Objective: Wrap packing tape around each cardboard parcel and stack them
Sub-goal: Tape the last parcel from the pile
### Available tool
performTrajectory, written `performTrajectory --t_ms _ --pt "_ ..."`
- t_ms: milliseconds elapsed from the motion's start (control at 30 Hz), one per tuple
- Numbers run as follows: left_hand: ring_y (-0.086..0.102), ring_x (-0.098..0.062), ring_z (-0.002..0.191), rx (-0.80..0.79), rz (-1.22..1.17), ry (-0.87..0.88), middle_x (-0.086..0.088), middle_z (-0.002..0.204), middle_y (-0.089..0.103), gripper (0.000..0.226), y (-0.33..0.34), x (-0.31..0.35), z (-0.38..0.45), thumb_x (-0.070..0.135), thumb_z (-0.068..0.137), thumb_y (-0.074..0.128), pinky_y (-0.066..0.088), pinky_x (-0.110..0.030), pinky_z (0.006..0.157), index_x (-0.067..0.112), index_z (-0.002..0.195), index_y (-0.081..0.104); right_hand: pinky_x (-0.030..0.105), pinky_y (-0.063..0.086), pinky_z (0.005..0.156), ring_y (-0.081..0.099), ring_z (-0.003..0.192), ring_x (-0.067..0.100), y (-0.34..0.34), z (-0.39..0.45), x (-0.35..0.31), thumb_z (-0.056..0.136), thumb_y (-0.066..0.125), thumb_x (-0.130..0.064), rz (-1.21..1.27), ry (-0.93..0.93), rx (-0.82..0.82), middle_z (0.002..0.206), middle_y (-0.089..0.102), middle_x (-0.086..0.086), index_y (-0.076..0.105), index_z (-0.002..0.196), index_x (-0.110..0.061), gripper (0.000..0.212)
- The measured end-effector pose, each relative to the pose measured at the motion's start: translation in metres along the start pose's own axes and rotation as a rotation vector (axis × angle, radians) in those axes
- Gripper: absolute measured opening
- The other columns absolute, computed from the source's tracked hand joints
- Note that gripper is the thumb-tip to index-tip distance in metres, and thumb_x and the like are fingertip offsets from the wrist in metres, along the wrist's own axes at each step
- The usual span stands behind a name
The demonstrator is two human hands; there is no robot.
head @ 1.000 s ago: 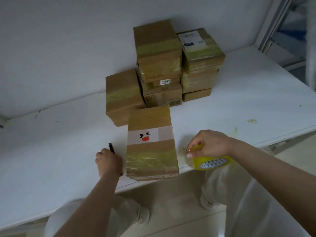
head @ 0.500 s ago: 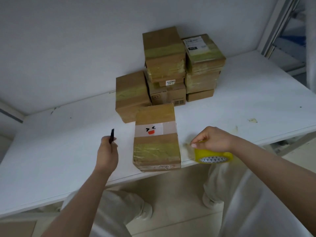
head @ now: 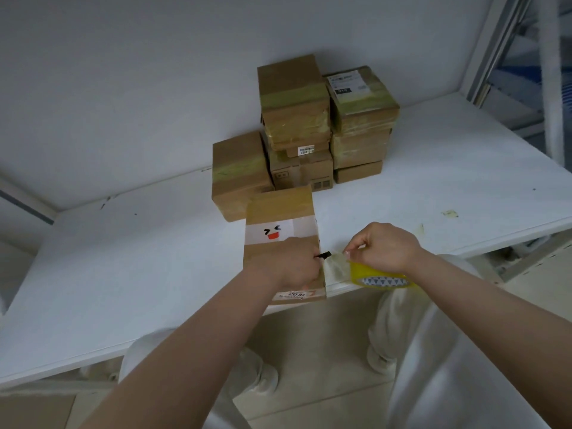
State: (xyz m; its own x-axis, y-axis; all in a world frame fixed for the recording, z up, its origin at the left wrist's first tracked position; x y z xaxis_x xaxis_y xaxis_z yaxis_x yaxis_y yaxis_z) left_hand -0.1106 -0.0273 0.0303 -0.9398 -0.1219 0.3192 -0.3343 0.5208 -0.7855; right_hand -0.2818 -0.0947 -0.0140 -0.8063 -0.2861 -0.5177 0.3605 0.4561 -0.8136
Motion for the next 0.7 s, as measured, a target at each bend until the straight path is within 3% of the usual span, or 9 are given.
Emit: performTrajectory --t_ms 133,267,367,433,500,567,700 --pt "0.059 -0.024 0.081 -0.037 0.107 -0.078 -0.011 0.091 0.063 0.027 0.008 0.012 0.023 0.014 0.098 0.040 0.044 -0.032 0.067 0.003 0.099 0.064 0.025 0.041 0.073 0.060 0.105 0.013 0.000 -0.007 -0.008 0.092 0.055 -0.041 -0.120 -0.009 0.063 0.114 0.067 -0.018 0.073 0.101 -0.043 0.021" --pt "0.050 -0.016 0.064 -0.118 0.297 -0.108 -0.004 0.071 0.052 0.025 0.003 0.021 0.033 0.003 0.090 0.046 0.041 -0.027 0.059 0.007 0.069 0.058 0.025 0.038 0.073 0.059 0.107 0.015 -0.014 -0.017 -0.006 0.092 0.055 -0.041 -0.050 0.020 0.144 0.116 0.066 -0.018 0.073 0.096 -0.044 0.019" --pt "0.051 -0.016 0.064 -0.105 0.246 -0.112 -0.004 0.072 0.053 0.023 0.003 0.016 0.034 0.007 0.095 0.045 0.042 -0.025 0.058 -0.001 0.090 0.066 0.027 0.038 0.077 0.059 0.108 0.014 -0.037 -0.020 0.016 0.089 0.061 -0.044 0.138 0.140 0.191 0.115 0.067 -0.019 0.070 0.079 -0.044 0.014" --pt "0.053 -0.017 0.068 0.004 0.067 -0.107 -0.006 0.079 0.057 0.031 0.001 0.010 0.027 0.016 0.100 0.039 0.041 -0.025 0.058 -0.001 0.099 0.065 0.028 0.038 0.078 0.058 0.109 0.013 -0.046 -0.021 0.028 0.088 0.062 -0.045 0.188 0.171 0.213 0.115 0.067 -0.019 0.071 0.079 -0.042 0.013" --pt "0.055 -0.014 0.065 0.311 -0.049 -0.118 -0.005 0.081 0.061 0.033 -0.003 0.008 0.019 0.029 0.104 0.033 0.042 -0.025 0.054 0.009 0.094 0.057 0.029 0.039 0.079 0.057 0.109 0.013 -0.048 -0.019 0.031 0.089 0.062 -0.044 0.233 0.178 0.220 0.114 0.067 -0.019 0.073 0.081 -0.041 0.013" --pt "0.058 -0.017 0.066 0.578 0.003 -0.186 -0.003 0.078 0.060 0.028 -0.002 0.012 0.014 0.039 0.102 0.034 0.046 -0.028 0.054 0.015 0.096 0.046 0.030 0.042 0.083 0.057 0.110 0.012 -0.044 -0.016 0.028 0.088 0.063 -0.044 0.269 0.172 0.219 0.113 0.067 -0.019 0.074 0.083 -0.038 0.014" --pt "0.061 -0.021 0.082 0.552 0.208 -0.316 -0.003 0.100 0.051 0.038 0.037 0.024 0.019 0.043 0.096 0.051 0.045 -0.029 0.055 0.013 0.114 0.035 0.029 0.041 0.083 0.055 0.102 0.008 -0.036 -0.014 0.023 0.088 0.065 -0.042 0.346 0.164 0.214 0.104 0.065 -0.020 0.077 0.087 -0.032 0.015"
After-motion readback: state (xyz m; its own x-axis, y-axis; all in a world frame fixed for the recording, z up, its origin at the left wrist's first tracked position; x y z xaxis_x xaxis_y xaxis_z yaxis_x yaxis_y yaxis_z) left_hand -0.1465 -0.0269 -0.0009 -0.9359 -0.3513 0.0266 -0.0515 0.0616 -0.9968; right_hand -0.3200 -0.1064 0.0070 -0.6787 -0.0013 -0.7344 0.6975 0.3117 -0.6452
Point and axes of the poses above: each hand's wrist, its own z-axis towards the middle knuckle, its own y-axis out of the palm, x = y × z, the point moved 1 cm from there along z, towards the middle knuckle
